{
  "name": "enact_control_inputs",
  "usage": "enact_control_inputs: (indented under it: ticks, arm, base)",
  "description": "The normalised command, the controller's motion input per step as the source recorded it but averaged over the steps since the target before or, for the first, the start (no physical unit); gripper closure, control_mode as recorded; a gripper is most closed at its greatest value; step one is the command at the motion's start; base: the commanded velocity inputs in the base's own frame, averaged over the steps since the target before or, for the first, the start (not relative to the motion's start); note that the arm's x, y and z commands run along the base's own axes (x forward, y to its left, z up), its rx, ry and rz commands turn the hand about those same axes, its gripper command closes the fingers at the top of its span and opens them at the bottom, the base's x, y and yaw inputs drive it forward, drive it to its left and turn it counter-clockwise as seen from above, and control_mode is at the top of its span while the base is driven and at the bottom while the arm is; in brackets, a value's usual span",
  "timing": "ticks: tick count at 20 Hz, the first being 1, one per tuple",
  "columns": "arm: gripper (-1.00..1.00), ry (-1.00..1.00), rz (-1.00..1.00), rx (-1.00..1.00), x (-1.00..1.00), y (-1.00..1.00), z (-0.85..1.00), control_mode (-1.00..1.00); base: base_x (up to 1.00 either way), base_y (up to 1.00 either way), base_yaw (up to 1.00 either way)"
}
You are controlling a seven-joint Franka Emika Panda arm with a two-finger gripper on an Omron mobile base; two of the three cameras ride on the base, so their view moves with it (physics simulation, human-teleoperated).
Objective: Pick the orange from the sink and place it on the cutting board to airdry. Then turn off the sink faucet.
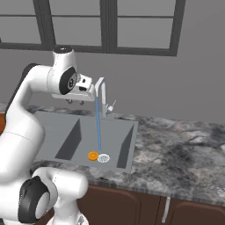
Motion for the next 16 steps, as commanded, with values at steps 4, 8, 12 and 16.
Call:
enact_control_inputs:
  ticks: [4,8,12,16]
  arm:
    - [-1.0,0.0,0.0,0.0,-0.09,0.0,-0.02,-1.0]
    - [-1.0,0.03,0.0,0.0,-0.08,0.0,-0.27,-1.0]
    - [-1.0,0.0,0.0,0.0,0.0,0.0,-0.34,-1.0]
    - [-1.0,0.0,0.0,0.0,0.0,0.0,-0.25,-1.0]
  base:
    - [0.0,0.0,0.0]
    - [0.0,0.0,0.0]
    - [0.0,0.0,0.0]
    - [0.0,0.0,0.0]
